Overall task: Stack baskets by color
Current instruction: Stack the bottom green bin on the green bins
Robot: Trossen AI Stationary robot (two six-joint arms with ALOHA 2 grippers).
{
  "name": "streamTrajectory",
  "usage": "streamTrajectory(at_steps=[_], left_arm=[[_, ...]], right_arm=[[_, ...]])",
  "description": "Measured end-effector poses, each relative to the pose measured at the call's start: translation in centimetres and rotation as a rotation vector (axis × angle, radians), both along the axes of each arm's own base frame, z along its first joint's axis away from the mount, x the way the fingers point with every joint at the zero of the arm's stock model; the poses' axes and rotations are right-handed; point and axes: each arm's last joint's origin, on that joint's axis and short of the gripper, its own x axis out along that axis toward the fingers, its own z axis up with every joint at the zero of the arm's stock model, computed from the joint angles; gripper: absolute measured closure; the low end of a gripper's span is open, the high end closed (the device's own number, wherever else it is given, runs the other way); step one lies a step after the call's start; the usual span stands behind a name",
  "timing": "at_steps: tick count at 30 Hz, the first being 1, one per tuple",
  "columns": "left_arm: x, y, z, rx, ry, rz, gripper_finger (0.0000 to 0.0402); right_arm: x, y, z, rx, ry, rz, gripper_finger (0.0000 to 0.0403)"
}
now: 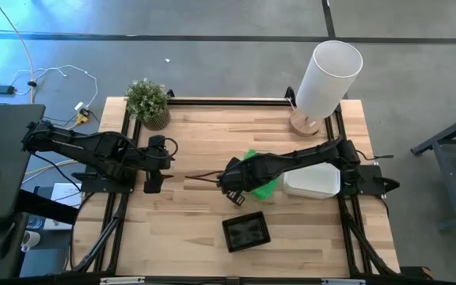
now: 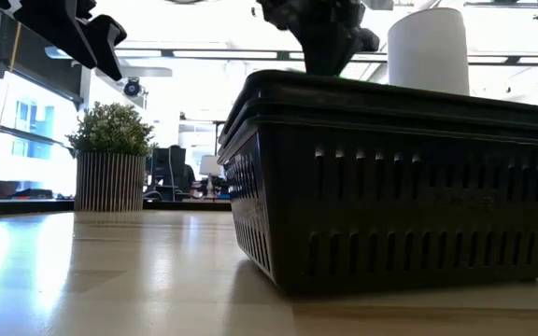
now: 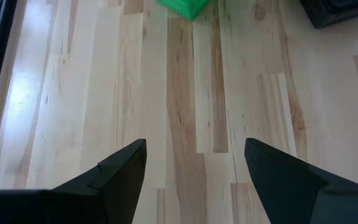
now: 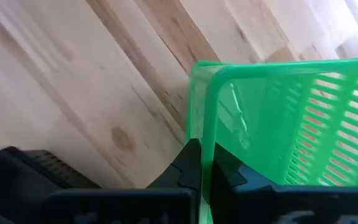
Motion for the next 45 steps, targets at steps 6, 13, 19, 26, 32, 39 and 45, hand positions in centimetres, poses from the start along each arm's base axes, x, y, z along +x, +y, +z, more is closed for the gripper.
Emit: streamTrajectory(at_steps=[6, 13, 19, 26, 32, 39, 45], left_arm=[[0.0, 0.0, 0.0, -0.004, -0.002, 0.006, 0.0142], [0.0, 0.0, 0.0, -0.008, -0.003, 0.012, 0.0142], [0.0, 0.0, 0.0, -0.004, -0.001, 0.006, 0.0142], [-0.2, 0.0, -0.1, -0.002, 0.022, 0.007, 0.0142], [-0.2, 0.0, -0.1, -0.002, 0.023, 0.007, 0.0142], [-0.2, 0.0, -0.1, -0.006, 0.022, 0.013, 0.0143], [-0.2, 0.0, -0.2, -0.006, 0.027, 0.013, 0.0142]], right_arm=[[0.3, -0.6, -1.5, 0.010, 0.073, -0.059, 0.0403], [0.8, -1.0, -2.4, 0.019, 0.103, -0.048, 0.0403], [0.9, -1.0, -2.4, -0.009, 0.093, -0.032, 0.0403], [0.9, -0.9, -4.7, 0.036, 0.158, -0.025, 0.0403], [0.7, -0.9, -5.3, 0.039, 0.180, -0.004, 0.0403], [1.2, -0.8, -5.4, 0.053, 0.156, 0.097, 0.0403], [1.9, -0.6, -7.0, 0.038, 0.193, 0.234, 0.0382]])
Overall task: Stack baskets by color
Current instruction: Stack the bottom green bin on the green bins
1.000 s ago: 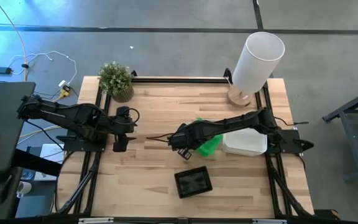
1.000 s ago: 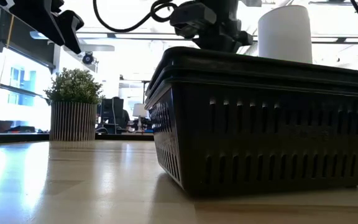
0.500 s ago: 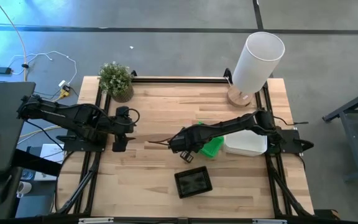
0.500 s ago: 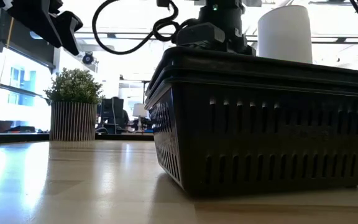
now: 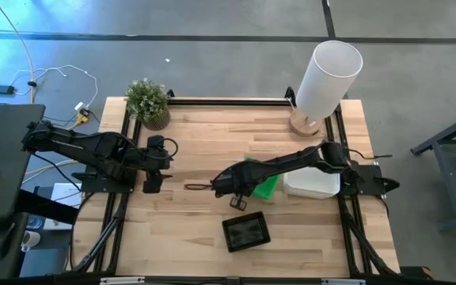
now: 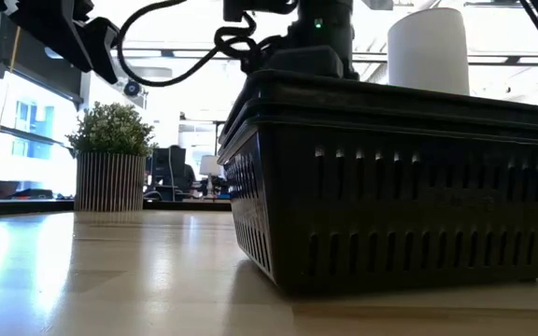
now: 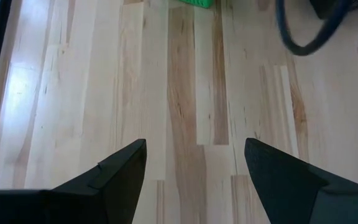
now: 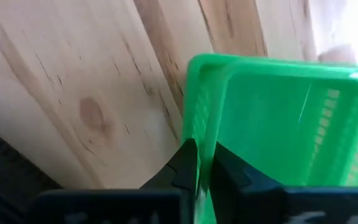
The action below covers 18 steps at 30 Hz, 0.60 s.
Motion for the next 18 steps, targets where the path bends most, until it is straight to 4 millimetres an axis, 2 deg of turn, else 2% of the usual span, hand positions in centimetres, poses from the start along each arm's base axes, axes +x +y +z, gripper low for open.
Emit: streamTrajectory(at_steps=[8, 12, 18], left_arm=[[-0.12, 0.01, -0.07, 0.000, 0.014, 0.002, 0.0143], [-0.12, 0.01, -0.07, 0.000, 0.014, 0.002, 0.0142], [-0.12, 0.01, -0.07, 0.000, 0.014, 0.002, 0.0142]], right_arm=[[0.09, -0.21, -0.12, -0.098, 0.014, 0.133, 0.0325], [0.08, -0.30, -0.10, -0.131, 0.034, 0.231, 0.0310], [-0.04, -0.22, 0.07, -0.126, 0.047, 0.229, 0.0297]])
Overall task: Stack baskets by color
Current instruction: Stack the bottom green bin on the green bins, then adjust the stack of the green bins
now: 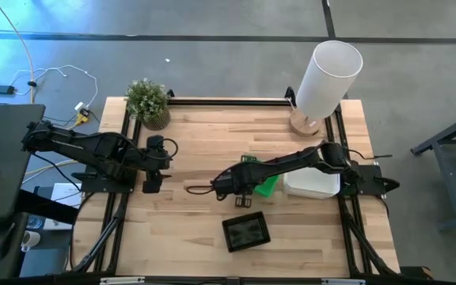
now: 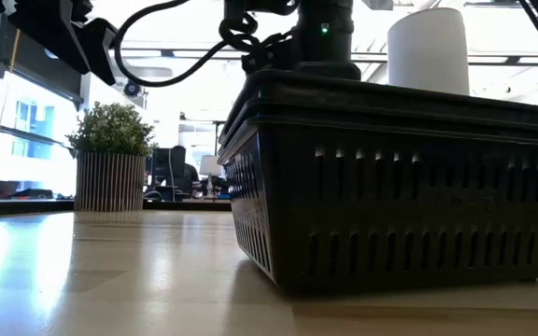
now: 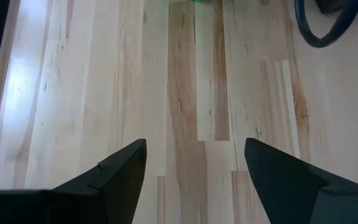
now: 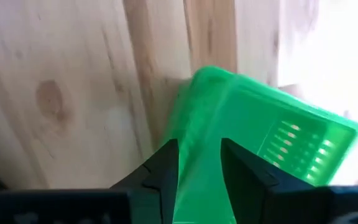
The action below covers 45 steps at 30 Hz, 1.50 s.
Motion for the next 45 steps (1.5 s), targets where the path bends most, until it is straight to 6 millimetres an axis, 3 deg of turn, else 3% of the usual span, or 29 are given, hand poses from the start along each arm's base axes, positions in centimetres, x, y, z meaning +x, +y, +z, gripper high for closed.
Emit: streamTrajectory(at_steps=[9, 16, 27, 35, 38, 45], left_arm=[[0.0, 0.0, 0.0, 0.001, 0.000, -0.002, 0.0142], [0.0, 0.0, 0.0, 0.000, 0.000, 0.000, 0.0142], [0.0, 0.0, 0.0, 0.000, -0.001, 0.000, 0.0142], [0.0, 0.0, 0.0, -0.003, -0.003, 0.005, 0.0142], [0.0, 0.0, 0.0, -0.012, -0.007, 0.019, 0.0142], [0.0, 0.0, 0.0, -0.013, -0.011, 0.020, 0.0142]], right_arm=[[-0.1, 0.0, 0.5, 0.026, -0.022, -0.050, 0.0254], [0.0, 0.4, 2.2, 0.106, -0.041, -0.150, 0.0242], [-1.2, 4.8, 2.5, 0.175, -0.026, -0.181, 0.0242], [-3.8, 5.7, 2.8, -0.038, 0.105, -0.240, 0.0242], [-3.9, 6.2, 3.2, -0.048, 0.070, -0.201, 0.0242], [-5.2, 6.4, 6.1, -0.122, -0.044, -0.165, 0.0242]])
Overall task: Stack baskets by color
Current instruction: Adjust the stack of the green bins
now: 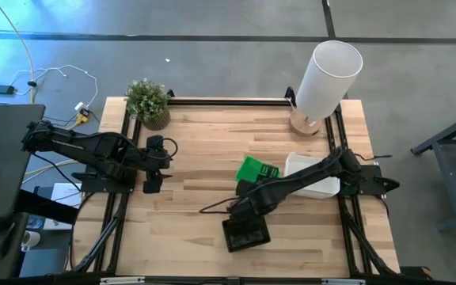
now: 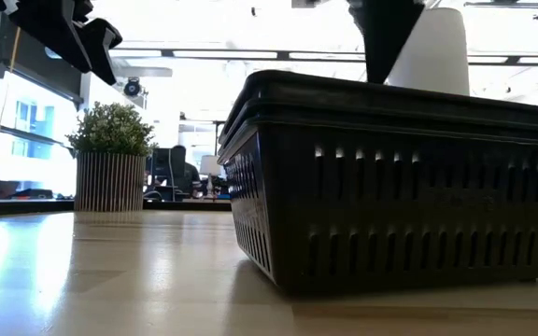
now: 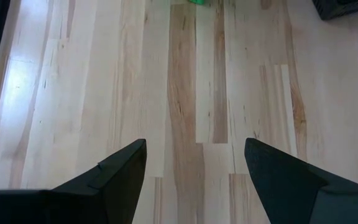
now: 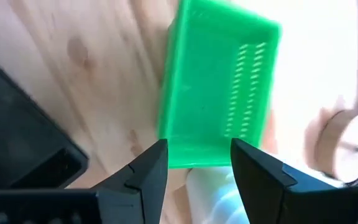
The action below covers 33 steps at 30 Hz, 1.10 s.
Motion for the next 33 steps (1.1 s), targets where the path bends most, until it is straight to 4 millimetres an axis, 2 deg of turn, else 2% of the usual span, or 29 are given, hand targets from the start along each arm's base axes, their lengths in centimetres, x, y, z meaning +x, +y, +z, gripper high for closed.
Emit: streamTrajectory(at_steps=[4, 7, 13, 18, 21, 26, 30, 33], left_arm=[[0.0, 0.0, 0.0, -0.002, -0.001, 0.002, 0.0142], [0.0, 0.0, 0.0, -0.001, -0.002, 0.001, 0.0142], [0.0, 0.0, 0.0, 0.001, -0.002, 0.002, 0.0142], [0.0, 0.0, 0.0, 0.003, -0.003, 0.001, 0.0143], [0.0, 0.0, 0.0, 0.004, -0.003, 0.001, 0.0142], [0.0, 0.0, 0.0, 0.004, -0.003, 0.001, 0.0143], [0.0, 0.0, 0.0, 0.004, -0.003, 0.001, 0.0142], [0.0, 0.0, 0.0, 0.003, -0.003, 0.001, 0.0142]], right_arm=[[-1.3, 0.1, 1.7, -0.042, -0.070, 0.002, 0.0242], [-3.0, 0.0, 2.3, -0.044, -0.084, -0.025, 0.0242], [-7.2, -0.7, 1.8, -0.045, -0.102, -0.155, 0.0242], [-9.5, -1.1, 1.2, 0.078, -0.201, -0.226, 0.0242], [-9.7, -1.5, 0.7, 0.188, -0.313, -0.238, 0.0242], [-8.5, -2.3, -0.6, 0.367, -0.460, -0.247, 0.0242], [-7.3, -2.8, -2.2, 0.491, -0.494, -0.231, 0.0242], [-6.9, -3.4, -3.1, 0.505, -0.487, -0.253, 0.0242]])
